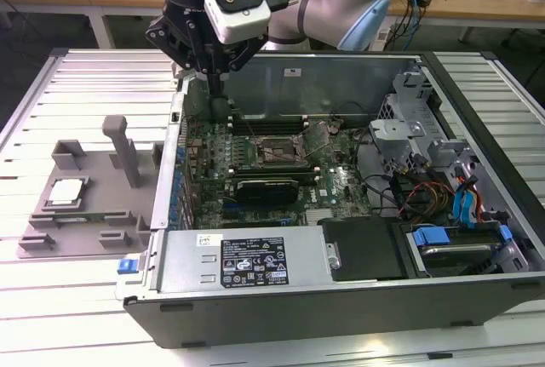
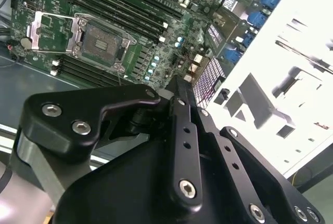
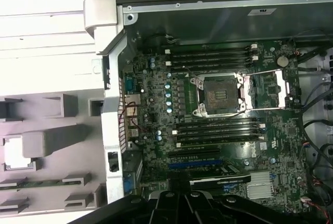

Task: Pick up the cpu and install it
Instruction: 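Reach for the cpu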

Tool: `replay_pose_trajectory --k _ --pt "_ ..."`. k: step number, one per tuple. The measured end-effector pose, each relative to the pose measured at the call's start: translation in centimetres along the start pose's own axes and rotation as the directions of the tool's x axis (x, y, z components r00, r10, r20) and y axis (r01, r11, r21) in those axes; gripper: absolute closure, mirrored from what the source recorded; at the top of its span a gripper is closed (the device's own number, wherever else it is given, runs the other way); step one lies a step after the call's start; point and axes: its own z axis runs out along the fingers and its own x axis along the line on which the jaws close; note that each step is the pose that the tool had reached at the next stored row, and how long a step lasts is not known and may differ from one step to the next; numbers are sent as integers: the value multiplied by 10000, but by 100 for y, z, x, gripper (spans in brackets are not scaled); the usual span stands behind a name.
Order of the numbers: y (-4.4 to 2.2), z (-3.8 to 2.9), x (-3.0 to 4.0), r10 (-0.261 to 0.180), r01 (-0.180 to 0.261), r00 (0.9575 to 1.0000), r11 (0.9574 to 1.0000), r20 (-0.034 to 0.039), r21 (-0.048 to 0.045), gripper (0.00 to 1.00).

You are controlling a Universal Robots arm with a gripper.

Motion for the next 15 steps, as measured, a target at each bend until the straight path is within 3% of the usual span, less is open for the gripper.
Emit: replay_pose_trajectory --k 10,15 --pt "-8 -3 105 -1 1 10000 10000 0 1 89" --pt "-16 -6 209 0 0 10000 10000 0 0 89"
